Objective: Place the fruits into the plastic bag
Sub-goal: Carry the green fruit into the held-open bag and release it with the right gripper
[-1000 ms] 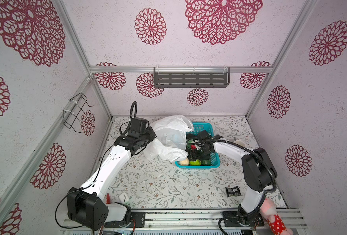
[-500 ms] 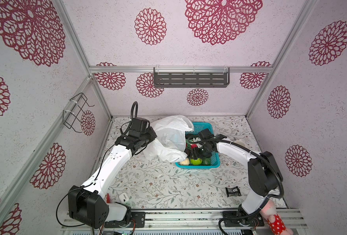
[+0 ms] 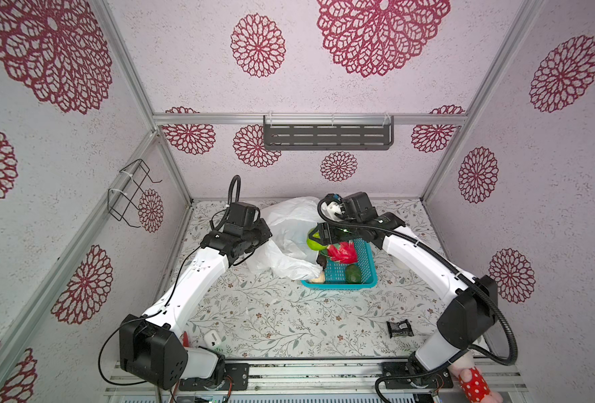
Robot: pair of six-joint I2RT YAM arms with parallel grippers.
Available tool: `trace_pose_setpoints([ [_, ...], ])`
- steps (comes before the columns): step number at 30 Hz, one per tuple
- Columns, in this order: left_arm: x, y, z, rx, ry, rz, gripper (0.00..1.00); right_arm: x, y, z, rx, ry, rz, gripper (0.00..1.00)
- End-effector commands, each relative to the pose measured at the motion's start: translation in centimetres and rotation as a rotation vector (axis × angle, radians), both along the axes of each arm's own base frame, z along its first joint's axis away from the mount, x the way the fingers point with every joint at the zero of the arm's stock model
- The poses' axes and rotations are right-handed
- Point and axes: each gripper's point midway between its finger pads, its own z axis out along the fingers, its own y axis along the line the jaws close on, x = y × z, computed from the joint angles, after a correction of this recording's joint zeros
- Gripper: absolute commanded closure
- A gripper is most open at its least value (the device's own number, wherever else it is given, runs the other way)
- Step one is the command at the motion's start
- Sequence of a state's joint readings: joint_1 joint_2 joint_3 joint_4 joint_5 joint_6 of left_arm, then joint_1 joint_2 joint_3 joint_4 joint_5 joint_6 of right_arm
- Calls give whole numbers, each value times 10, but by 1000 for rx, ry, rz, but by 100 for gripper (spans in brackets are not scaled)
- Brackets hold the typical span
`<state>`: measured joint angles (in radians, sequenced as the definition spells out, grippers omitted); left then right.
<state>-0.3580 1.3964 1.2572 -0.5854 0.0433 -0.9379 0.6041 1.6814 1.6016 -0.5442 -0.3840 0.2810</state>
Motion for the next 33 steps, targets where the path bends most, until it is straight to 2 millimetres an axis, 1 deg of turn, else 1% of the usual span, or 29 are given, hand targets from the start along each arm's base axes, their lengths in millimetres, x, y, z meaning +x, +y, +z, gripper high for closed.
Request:
trace_pose_setpoints([
  [1, 5, -13, 6, -44, -15, -13, 100, 6, 42, 6, 55, -19, 90, 78],
  [4, 4, -23, 9, -90, -13, -29, 100, 16, 71, -1, 70, -3, 119, 78],
  [6, 4, -30, 9, -130, -10, -31, 100, 21, 87, -12, 80, 24, 131, 77],
  [8, 3, -35, 9, -167, -8, -41, 100, 24, 97, -28, 91, 61, 143, 76],
  [9, 3, -38, 8, -184, -10, -46, 100, 24, 102, -39, 91, 89, 152, 75],
  [12, 0, -38, 4, -192, -1, -44, 100, 20, 105, -66, 56, 153, 160, 73],
  [13, -1, -37, 2, -188, 2, -42, 100, 20, 105, -72, 44, 163, 158, 71],
  [14, -2, -36, 0, -184, 6, -42, 100, 20, 103, -75, 31, 164, 154, 63],
  [15, -2, -35, -2, -180, 9, -40, 100, 21, 101, -75, 23, 159, 150, 50],
  [16, -3, -35, -3, -176, 10, -40, 100, 22, 99, -73, 14, 146, 145, 41],
  [17, -3, -34, -5, -170, 10, -40, 100, 23, 97, -69, 8, 128, 139, 36],
  [20, -4, -30, -9, -156, 15, -42, 100, 24, 89, -59, -8, 89, 121, 25],
  [21, -4, -29, -10, -153, 18, -43, 100, 24, 86, -56, -11, 80, 117, 24],
  [25, -5, -23, -16, -144, 31, -42, 100, 22, 68, -32, -3, 28, 105, 21],
  [28, -5, -18, -19, -143, 33, -38, 100, 20, 53, -14, 23, 2, 91, 15],
  [33, -6, -11, -23, -134, 36, -24, 100, 19, 24, 7, 48, -38, 47, 16],
])
